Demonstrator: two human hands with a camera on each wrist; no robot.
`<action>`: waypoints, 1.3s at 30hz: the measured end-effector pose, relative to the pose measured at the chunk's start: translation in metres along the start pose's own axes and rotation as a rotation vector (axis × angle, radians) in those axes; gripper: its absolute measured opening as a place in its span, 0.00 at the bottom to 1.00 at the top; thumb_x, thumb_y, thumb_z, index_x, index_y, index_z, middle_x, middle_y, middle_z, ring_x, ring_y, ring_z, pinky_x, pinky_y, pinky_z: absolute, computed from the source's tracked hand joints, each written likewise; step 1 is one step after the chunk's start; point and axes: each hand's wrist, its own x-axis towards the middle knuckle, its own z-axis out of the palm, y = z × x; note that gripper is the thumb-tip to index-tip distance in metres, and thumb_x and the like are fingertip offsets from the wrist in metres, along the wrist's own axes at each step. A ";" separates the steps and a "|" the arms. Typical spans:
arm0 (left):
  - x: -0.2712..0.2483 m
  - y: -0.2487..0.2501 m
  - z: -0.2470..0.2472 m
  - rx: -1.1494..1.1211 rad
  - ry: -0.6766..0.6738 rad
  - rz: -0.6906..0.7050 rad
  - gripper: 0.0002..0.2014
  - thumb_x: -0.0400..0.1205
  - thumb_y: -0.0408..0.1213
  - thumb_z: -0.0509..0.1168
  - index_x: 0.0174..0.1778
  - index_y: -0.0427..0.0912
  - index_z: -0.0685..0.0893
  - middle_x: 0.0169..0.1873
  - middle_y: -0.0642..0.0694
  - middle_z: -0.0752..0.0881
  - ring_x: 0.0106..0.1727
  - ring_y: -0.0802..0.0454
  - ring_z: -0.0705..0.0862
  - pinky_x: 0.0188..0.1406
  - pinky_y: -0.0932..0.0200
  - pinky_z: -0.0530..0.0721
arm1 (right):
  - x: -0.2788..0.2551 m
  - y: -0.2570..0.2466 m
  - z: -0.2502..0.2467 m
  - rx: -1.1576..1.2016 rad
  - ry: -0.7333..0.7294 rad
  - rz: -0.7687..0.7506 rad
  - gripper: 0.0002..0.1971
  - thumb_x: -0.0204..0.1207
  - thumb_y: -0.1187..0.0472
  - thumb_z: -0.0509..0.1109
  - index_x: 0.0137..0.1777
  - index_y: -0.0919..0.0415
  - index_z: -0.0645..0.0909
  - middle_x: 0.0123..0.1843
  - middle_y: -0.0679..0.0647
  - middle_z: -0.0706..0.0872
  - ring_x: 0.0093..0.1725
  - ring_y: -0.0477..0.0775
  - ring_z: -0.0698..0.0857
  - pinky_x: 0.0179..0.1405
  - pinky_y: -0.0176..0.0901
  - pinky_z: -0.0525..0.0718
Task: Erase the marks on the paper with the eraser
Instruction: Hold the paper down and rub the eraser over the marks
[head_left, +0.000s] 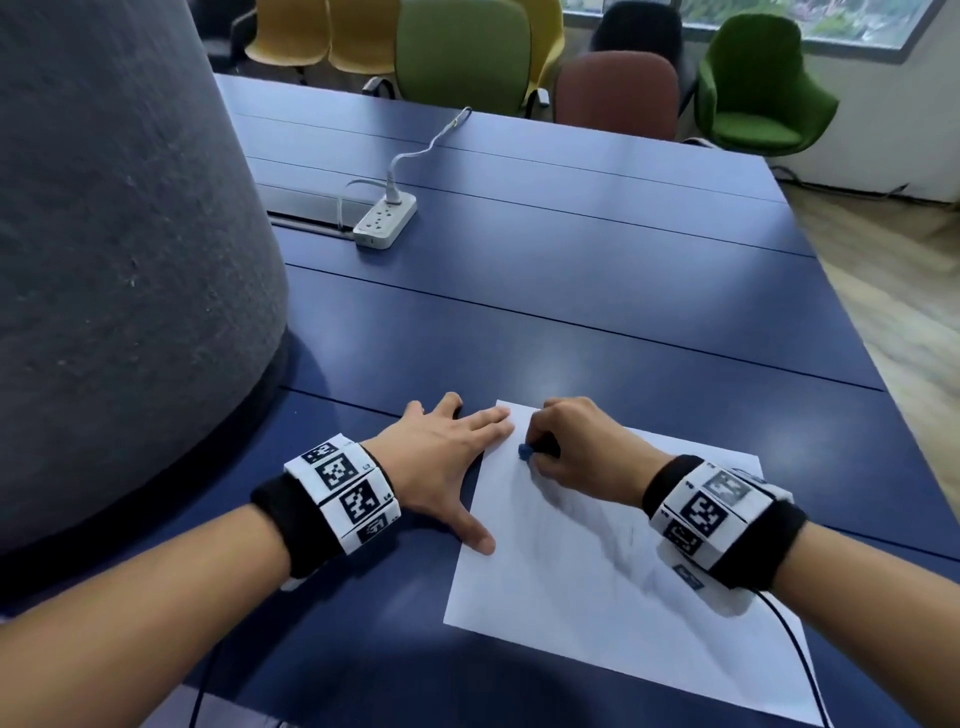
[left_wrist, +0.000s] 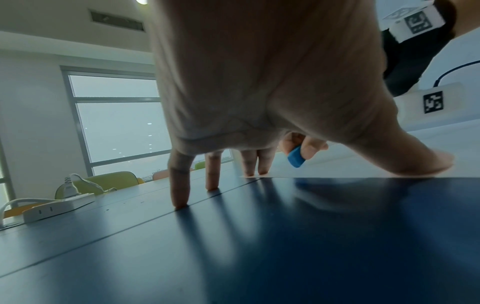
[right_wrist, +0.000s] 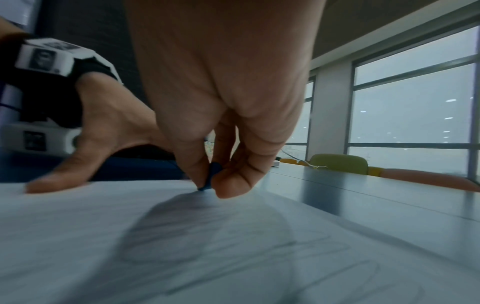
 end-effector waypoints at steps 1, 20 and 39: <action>0.000 0.000 0.000 0.004 0.002 0.002 0.64 0.58 0.80 0.67 0.85 0.55 0.48 0.85 0.62 0.47 0.73 0.44 0.61 0.65 0.40 0.72 | 0.004 0.003 -0.003 -0.005 0.030 0.025 0.09 0.77 0.62 0.70 0.41 0.68 0.84 0.42 0.59 0.82 0.40 0.59 0.81 0.43 0.48 0.80; -0.002 0.000 0.002 -0.016 0.007 0.006 0.63 0.58 0.79 0.68 0.85 0.54 0.49 0.84 0.61 0.47 0.76 0.41 0.59 0.66 0.37 0.71 | 0.013 -0.003 -0.015 -0.050 -0.019 0.035 0.06 0.75 0.62 0.72 0.41 0.66 0.85 0.39 0.57 0.85 0.39 0.55 0.82 0.42 0.48 0.82; -0.019 0.007 0.013 -0.099 -0.044 0.001 0.65 0.59 0.77 0.70 0.86 0.57 0.43 0.84 0.63 0.40 0.85 0.39 0.43 0.76 0.24 0.56 | -0.014 -0.018 -0.004 -0.021 -0.052 -0.002 0.05 0.73 0.64 0.72 0.42 0.67 0.85 0.38 0.55 0.86 0.37 0.53 0.81 0.39 0.42 0.80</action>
